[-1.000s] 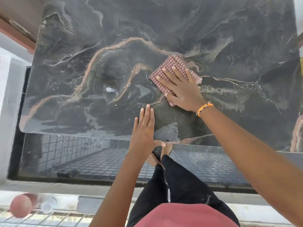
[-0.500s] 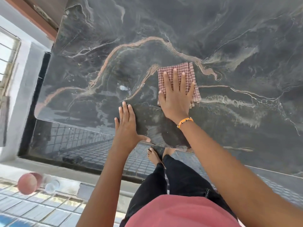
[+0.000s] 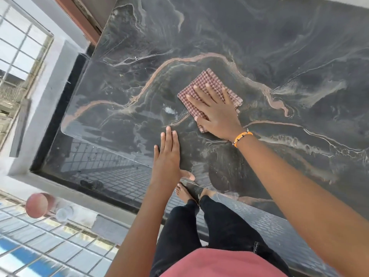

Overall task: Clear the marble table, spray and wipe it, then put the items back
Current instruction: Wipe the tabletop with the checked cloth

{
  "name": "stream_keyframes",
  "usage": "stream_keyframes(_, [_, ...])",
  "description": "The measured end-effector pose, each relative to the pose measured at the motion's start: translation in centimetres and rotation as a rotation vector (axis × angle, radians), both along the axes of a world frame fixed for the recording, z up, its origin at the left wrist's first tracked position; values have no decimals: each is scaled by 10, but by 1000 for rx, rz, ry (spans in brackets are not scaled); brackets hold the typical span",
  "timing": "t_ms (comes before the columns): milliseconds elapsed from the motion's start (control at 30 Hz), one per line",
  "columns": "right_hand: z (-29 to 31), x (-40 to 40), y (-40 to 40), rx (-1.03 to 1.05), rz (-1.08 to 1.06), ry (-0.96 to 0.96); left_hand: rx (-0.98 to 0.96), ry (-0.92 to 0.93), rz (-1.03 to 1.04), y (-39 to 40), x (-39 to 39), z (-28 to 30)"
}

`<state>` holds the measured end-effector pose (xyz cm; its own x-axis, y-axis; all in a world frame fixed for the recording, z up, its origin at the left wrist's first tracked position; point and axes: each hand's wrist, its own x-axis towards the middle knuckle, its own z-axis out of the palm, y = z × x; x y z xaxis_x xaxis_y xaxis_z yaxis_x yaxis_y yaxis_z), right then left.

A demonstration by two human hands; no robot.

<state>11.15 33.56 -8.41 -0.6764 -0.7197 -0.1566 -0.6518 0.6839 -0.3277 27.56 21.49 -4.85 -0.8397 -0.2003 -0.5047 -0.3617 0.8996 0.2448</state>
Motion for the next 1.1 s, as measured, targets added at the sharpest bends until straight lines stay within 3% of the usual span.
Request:
stream_keyframes(167, [2,107,15,81,-110,47,18,63,2,-5,8,-4])
stream_keyframes(267, [3,130,-13,100,-210,16,40,120,29,-11,13,-7])
stream_keyframes(433, [2,91,-62,81,-353,-28,5,91,100,-52,9,-6])
stream_keyframes(633, [3,-19,-116,85,-488,24,-29,54,236,-126,-8,-6])
stream_keyframes(867, [5,-89,-166,66,-122,48,5,39,217,-143,-15,-12])
stream_keyframes(1000, [5,-63,-136,48,54,-4,-16,42,199,-146,-13,-13])
stream_keyframes(1100, [6,-6,-107,85,50,-17,-12,62,189,-146,-10,-12])
